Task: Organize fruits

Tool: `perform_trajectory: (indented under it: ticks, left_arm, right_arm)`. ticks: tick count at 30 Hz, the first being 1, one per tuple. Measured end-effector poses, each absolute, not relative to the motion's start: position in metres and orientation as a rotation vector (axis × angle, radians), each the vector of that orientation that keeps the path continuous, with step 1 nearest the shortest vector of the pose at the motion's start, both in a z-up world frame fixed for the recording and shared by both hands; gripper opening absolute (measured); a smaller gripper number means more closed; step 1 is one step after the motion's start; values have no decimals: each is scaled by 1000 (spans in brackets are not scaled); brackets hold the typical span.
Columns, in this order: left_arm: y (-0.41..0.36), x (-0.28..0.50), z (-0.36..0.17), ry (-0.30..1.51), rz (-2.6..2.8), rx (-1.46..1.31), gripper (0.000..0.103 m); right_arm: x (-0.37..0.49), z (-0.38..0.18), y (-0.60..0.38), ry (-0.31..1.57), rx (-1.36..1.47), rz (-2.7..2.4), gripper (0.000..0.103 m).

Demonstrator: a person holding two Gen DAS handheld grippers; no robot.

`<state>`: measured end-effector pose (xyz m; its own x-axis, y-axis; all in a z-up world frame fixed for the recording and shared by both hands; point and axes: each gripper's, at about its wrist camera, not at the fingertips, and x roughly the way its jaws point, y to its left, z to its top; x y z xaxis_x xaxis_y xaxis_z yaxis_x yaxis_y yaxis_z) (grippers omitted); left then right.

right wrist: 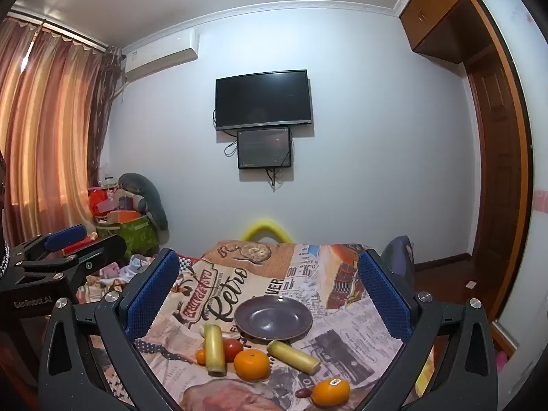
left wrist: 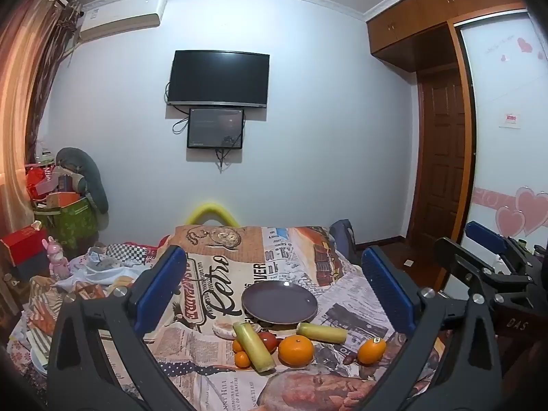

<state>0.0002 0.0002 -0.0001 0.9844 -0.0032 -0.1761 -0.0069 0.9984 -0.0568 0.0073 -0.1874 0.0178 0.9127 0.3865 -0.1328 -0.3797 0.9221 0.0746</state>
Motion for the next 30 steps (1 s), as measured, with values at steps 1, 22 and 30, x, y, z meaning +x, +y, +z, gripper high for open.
perform_trajectory:
  ticks: [1,22,30]
  left_arm:
    - [0,0,0,168,6,-48,103]
    - [-3,-1,2,163,-9,-50,103]
    - [-2,0,2,167,-5,-55,103]
  right_arm:
    - [7,18,-187,151,47,394,103]
    - [8,15,-187,156,41,398,103]
    - [8,15,-187,156,41,400,103]
